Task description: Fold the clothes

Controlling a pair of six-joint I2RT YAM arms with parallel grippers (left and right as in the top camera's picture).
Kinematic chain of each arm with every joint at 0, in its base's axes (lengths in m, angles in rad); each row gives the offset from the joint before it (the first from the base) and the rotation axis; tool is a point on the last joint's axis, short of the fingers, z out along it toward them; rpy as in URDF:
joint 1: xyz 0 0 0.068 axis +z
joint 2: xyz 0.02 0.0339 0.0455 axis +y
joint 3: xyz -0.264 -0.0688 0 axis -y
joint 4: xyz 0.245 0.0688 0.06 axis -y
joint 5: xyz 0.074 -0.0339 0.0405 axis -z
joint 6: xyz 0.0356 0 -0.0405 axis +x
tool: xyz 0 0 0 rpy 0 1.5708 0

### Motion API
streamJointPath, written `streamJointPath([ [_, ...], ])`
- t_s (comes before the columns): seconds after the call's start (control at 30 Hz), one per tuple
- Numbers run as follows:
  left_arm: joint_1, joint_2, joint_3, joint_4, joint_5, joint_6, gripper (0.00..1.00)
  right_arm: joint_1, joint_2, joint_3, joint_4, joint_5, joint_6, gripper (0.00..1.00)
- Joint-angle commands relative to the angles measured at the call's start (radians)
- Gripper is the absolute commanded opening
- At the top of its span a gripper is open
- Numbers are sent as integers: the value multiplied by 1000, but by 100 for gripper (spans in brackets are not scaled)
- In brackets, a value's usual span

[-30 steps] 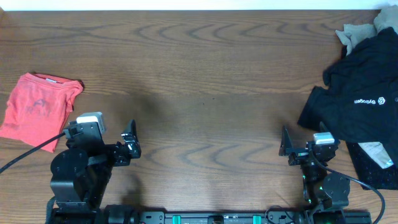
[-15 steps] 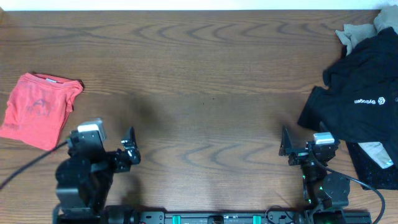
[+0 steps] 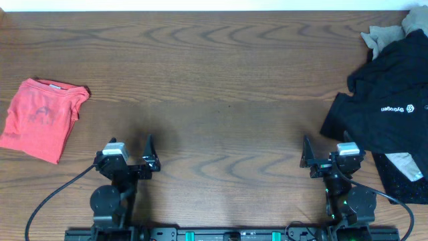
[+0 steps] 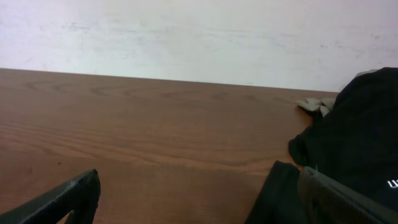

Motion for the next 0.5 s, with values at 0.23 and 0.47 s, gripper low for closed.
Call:
streamJointPath([
  [0.23, 5, -14, -72, 82, -12, 58, 98, -12, -6, -4, -1, -4, -12, 99],
  [0.47, 5, -11, -72, 23, -12, 58, 98, -12, -6, -4, 0, -4, -12, 99],
])
